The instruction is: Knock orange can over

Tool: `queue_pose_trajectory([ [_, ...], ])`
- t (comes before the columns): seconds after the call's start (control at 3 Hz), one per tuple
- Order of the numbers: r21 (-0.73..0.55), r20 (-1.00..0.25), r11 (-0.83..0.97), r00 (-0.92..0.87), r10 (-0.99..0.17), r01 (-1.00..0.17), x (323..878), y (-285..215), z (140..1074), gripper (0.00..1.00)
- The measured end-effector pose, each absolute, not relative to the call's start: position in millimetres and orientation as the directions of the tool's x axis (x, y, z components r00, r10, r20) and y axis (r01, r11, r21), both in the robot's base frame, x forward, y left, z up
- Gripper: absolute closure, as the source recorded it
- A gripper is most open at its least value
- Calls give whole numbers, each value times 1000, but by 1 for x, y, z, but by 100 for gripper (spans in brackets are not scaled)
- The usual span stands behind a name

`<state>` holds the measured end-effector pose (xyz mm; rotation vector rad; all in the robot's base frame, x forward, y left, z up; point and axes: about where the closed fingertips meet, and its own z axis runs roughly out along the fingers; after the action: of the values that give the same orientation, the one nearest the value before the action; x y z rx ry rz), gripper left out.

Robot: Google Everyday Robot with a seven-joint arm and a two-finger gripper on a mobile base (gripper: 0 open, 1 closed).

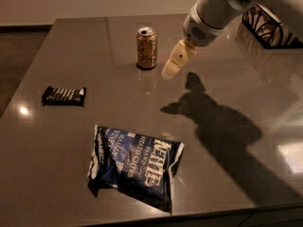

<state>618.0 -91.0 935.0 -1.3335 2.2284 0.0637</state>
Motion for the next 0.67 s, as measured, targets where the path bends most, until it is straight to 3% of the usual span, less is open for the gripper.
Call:
queue_pose_trajectory([
  [0.67, -186, -604, 591, -383, -699, -785, 683, -35, 916, 0],
])
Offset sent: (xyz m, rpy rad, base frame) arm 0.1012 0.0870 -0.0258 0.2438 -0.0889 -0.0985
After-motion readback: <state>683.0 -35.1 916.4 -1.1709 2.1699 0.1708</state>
